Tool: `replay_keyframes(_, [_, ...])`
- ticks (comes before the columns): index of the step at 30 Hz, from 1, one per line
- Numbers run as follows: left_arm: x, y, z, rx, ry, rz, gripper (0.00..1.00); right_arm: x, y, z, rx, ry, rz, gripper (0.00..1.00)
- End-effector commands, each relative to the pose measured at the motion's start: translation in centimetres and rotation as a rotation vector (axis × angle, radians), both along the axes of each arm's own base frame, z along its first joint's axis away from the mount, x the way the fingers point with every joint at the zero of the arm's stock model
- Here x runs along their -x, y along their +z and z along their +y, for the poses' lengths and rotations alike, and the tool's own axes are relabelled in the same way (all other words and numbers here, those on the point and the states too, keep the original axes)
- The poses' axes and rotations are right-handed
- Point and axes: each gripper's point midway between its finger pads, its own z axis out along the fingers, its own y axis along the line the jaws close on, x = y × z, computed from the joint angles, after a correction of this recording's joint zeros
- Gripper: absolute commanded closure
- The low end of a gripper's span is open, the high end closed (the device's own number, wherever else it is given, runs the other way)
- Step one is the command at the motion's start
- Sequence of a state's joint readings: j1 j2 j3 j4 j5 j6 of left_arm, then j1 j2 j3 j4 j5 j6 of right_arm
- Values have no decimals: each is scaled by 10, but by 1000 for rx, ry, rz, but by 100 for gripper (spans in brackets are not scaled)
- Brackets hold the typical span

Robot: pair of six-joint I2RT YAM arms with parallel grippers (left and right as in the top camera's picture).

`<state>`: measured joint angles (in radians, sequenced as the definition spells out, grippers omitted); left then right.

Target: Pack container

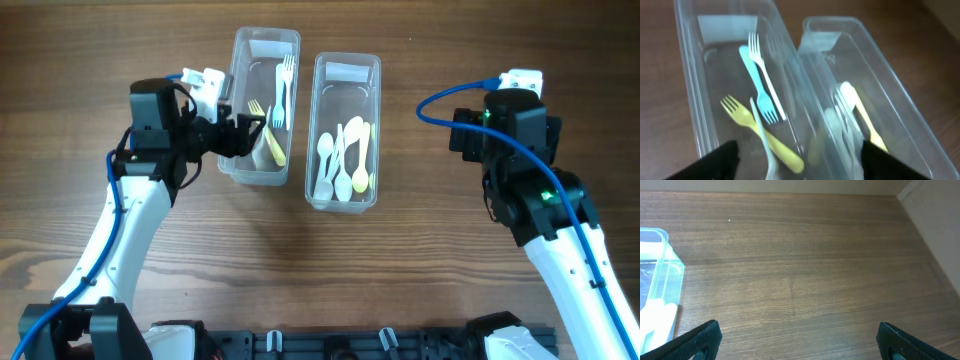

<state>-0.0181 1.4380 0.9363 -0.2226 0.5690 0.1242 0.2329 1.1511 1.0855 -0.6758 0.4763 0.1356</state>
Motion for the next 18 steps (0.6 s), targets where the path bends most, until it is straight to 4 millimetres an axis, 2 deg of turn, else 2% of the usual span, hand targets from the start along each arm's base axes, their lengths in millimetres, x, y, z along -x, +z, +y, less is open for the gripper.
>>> replay_keyframes(1, [-11, 30, 1, 75, 39, -64, 0, -2, 6, -3, 15, -13, -13, 0])
replay_keyframes(3, [-15, 49, 14, 120, 103, -99, 0, -2, 6, -3, 15, -13, -12, 0])
replay_keyframes(6, [-21, 63, 56, 145, 302, -103, 0, -2, 6, -3, 15, -13, -13, 0])
replay_keyframes(8, [-16, 63, 104, 108, 506, -81, 0, -2, 6, -3, 15, -13, -12, 0])
replay_keyframes(10, [-8, 64, 137, 72, 622, -76, 0, -2, 6, -3, 15, -13, -13, 0])
replay_keyframes(14, [1, 60, 163, 65, 695, -49, 0, -2, 6, -3, 15, -14, -13, 0])
replay_keyframes(18, [6, 52, 167, 63, 708, -12, 0, -2, 6, -3, 15, -13, -13, 0])
